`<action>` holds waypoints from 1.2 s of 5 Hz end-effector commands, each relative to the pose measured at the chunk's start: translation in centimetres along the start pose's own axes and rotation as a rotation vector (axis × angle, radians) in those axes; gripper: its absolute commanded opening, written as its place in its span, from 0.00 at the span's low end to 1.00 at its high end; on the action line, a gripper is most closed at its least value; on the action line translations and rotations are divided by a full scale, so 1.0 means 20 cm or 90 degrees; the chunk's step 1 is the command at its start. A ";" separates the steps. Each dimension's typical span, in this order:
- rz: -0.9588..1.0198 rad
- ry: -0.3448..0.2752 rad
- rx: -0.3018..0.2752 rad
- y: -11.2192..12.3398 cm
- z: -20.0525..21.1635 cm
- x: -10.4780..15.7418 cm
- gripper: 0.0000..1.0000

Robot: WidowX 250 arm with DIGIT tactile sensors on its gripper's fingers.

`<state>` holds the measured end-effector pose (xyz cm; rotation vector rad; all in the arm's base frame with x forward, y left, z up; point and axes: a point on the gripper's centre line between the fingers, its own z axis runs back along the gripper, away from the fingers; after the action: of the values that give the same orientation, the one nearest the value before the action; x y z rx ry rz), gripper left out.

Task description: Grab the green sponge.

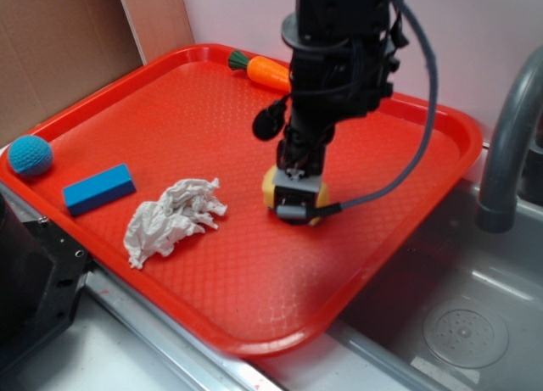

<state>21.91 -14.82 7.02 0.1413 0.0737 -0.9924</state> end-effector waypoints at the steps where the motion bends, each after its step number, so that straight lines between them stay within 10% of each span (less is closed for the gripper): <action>1: 0.012 0.023 -0.058 -0.18 -0.13 -0.17 1.00; 2: -0.001 0.095 -0.088 -0.20 -0.22 -0.19 1.00; 3: 0.007 0.103 -0.097 -0.10 -0.24 -0.15 0.00; 6: 0.086 0.125 -0.102 0.00 -0.18 -0.16 0.00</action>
<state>21.29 -11.46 2.63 0.0997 0.3705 -0.8542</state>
